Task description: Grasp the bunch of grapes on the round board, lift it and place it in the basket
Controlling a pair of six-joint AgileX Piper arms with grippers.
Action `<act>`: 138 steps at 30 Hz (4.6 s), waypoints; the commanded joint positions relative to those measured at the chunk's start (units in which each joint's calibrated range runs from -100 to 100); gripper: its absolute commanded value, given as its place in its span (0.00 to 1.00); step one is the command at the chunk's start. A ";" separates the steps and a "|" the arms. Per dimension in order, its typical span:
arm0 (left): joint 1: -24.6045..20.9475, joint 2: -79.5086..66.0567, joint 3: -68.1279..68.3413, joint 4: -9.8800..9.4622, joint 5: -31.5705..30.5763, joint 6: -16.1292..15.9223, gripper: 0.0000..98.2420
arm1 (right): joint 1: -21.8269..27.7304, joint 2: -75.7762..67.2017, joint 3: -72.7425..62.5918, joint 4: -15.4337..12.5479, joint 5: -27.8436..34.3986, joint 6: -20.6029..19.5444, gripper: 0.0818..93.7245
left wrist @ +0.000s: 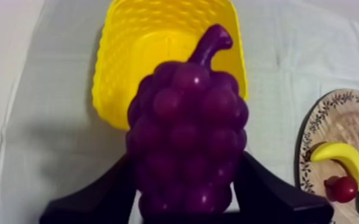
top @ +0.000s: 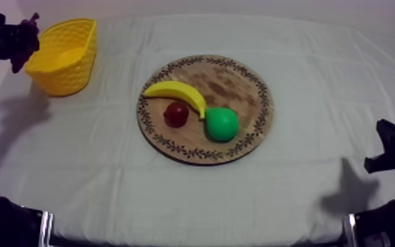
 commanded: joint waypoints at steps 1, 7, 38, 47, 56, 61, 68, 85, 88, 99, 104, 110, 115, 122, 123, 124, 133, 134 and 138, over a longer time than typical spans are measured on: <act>0.06 2.04 -0.03 -0.05 -1.10 -0.32 0.50 | -0.02 -0.01 0.04 0.00 -0.01 -0.01 0.00; 0.25 8.14 -2.36 0.07 -2.91 -1.19 0.50 | -0.02 -0.01 0.04 0.00 -0.01 -0.01 0.00; -1.02 36.90 -25.84 0.27 -8.89 -1.59 0.52 | -0.02 -0.01 0.04 0.00 -0.01 -0.01 0.00; -1.43 39.42 -24.95 0.32 -9.97 -1.71 0.53 | -0.02 -0.01 0.04 0.00 -0.01 -0.01 0.00; -1.44 38.79 -24.47 0.25 -10.44 -1.69 0.66 | -0.02 -0.01 0.04 0.00 -0.01 -0.01 0.00; -1.23 37.30 -23.67 0.22 -10.83 -1.79 0.85 | -0.02 -0.01 0.04 0.00 -0.01 -0.01 0.00; -0.88 35.28 -22.87 0.32 -11.47 -2.16 0.89 | -0.02 -0.01 0.04 0.00 -0.01 -0.01 0.00; 1.04 18.84 -5.19 0.35 -17.87 -0.42 0.56 | -0.02 -0.01 0.04 0.00 -0.01 -0.01 0.00; 1.71 13.95 -1.03 0.26 -18.61 -0.15 0.50 | -0.02 -0.01 0.04 0.00 -0.01 -0.01 0.00; 1.40 -5.07 14.24 0.34 -18.99 -0.69 0.22 | -0.02 -0.01 0.04 0.00 -0.01 -0.01 0.00; 0.10 -13.58 19.29 0.37 -17.34 -2.17 0.05 | -0.02 -0.01 0.04 0.00 -0.01 -0.01 0.00; -1.27 -25.59 27.81 0.35 -16.03 -3.27 0.01 | -0.02 -0.01 0.04 0.00 -0.01 -0.01 0.00; -0.58 -35.67 34.99 0.41 -16.24 -2.81 0.00 | -0.02 -0.01 0.04 0.00 -0.01 -0.01 0.00; 0.79 -47.59 42.11 0.60 -16.33 -3.14 0.00 | -0.02 -0.01 0.04 0.00 -0.01 -0.01 0.00; 0.88 -49.28 42.90 0.61 -16.30 -3.19 0.00 | -0.02 -0.01 0.04 0.00 -0.01 -0.01 0.00; 0.95 -50.91 43.59 0.61 -16.29 -3.20 0.00 | -0.02 -0.01 0.04 0.00 -0.01 -0.01 0.00; 0.78 -62.82 47.77 0.08 -15.93 -0.93 0.00 | -0.02 -0.01 0.04 0.00 -0.01 -0.01 0.00; 0.73 -63.95 48.50 0.05 -15.80 -0.70 0.00 | -0.02 -0.01 0.04 0.00 -0.01 -0.01 0.00; 0.58 -67.68 50.67 -0.02 -14.69 -0.52 0.00 | -0.02 -0.01 0.04 0.00 -0.01 -0.01 0.00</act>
